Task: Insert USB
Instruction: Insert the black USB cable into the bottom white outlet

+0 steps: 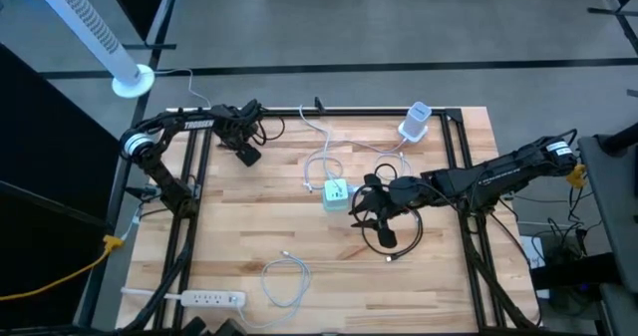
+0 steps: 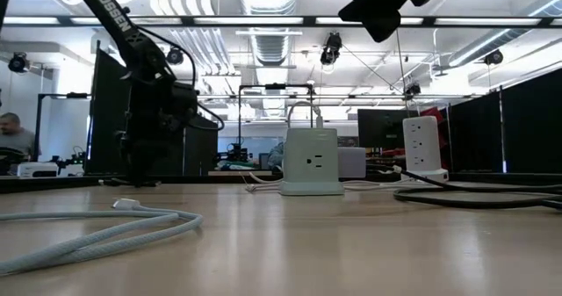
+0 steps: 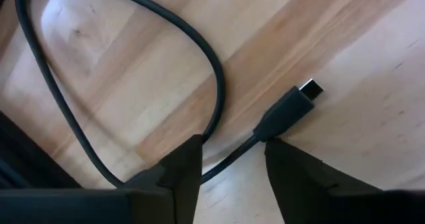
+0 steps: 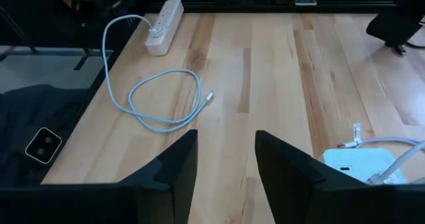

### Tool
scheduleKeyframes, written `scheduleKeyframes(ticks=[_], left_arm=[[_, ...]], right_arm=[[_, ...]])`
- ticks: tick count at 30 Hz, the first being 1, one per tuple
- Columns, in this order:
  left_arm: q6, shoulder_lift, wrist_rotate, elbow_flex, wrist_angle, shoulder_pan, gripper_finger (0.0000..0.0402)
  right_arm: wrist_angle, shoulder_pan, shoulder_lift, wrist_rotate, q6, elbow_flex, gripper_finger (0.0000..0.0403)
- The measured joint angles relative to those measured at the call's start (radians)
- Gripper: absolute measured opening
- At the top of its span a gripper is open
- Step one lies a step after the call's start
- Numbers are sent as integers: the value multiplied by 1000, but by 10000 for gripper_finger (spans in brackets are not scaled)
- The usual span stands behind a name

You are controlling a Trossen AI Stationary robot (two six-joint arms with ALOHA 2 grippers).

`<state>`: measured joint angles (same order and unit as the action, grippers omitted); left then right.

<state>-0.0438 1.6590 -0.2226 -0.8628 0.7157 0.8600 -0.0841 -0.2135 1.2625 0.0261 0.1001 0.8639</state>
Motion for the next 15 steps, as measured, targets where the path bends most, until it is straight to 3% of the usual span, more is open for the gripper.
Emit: scheduleKeyframes(ticks=[3, 8, 15], left_arm=[[5, 0, 10, 9, -7, 0, 114], [43, -1, 84, 26, -12, -3, 17], [78, -20, 107, 30, -2, -68, 2]], right_arm=[[0, 0, 0, 0, -3, 0, 128], [0, 0, 0, 0, -3, 0, 118], [0, 0, 0, 0, -4, 0, 107]])
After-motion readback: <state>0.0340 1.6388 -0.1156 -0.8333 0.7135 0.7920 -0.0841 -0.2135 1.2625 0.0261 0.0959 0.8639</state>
